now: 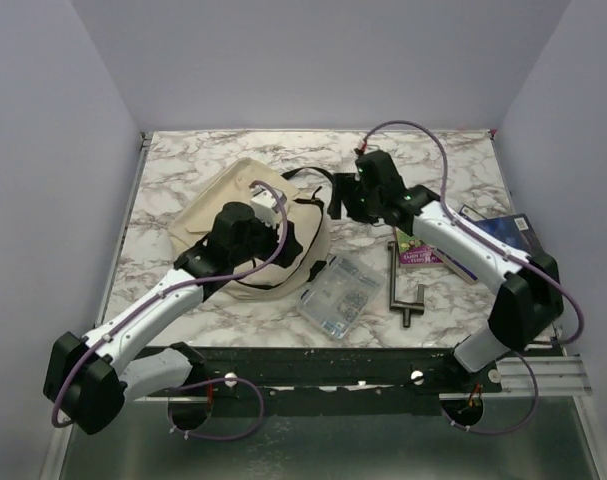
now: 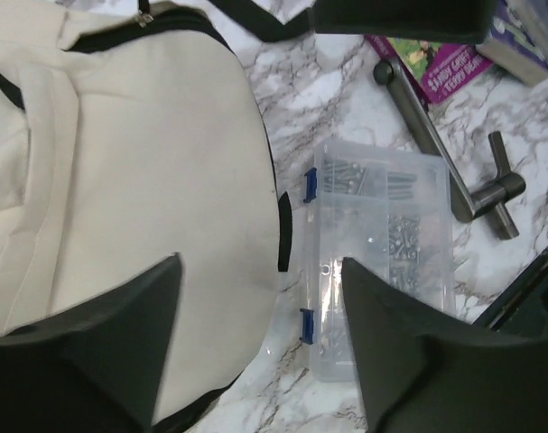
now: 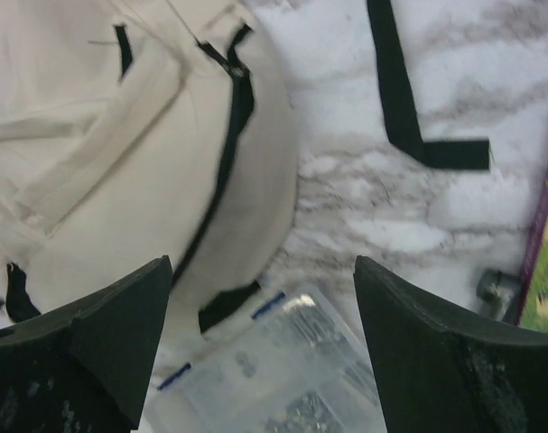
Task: Pack the student bag
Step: Unzip the student bag at the center of the board, then pick up the book from the center of the board.
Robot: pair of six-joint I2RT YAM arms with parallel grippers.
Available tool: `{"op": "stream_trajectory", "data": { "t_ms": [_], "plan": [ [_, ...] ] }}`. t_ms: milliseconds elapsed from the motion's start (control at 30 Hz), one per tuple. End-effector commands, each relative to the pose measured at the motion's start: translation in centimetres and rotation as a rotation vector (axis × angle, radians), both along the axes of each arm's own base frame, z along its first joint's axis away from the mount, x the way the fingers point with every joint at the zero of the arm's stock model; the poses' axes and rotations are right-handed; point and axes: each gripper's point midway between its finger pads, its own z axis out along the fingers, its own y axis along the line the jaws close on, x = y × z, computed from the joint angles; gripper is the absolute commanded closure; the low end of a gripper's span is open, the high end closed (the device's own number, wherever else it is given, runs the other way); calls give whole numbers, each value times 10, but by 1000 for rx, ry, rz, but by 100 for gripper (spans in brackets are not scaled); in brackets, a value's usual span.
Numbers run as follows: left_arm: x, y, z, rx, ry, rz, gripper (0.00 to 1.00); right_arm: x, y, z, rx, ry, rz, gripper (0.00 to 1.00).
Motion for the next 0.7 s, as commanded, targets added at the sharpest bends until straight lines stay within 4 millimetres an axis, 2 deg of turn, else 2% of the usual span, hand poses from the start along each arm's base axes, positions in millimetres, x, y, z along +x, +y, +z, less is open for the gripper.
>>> {"op": "stream_trajectory", "data": {
  "t_ms": [0,100,200,233,333,400,567,667],
  "plan": [
    [0,-34,-3,-1,82,-72,18,-40,-43,-11,162,128,-123,12],
    [1,-42,-8,27,127,-69,19,-47,-85,-14,242,122,-215,10],
    [2,-49,0,20,114,-78,19,-57,-134,-22,276,104,-368,10],
    [2,-51,1,18,111,-82,19,-59,-152,-23,296,89,-433,9],
    [2,-54,6,16,118,-89,19,-70,-217,-44,310,75,-695,8],
    [2,-55,12,12,118,-95,19,-77,-249,-51,337,35,-819,6],
    [4,-55,28,23,74,-115,19,-94,-296,-72,429,36,-1005,6],
    [10,-47,31,65,21,-98,19,-104,-329,-76,412,19,-1107,6]
  ]
}}
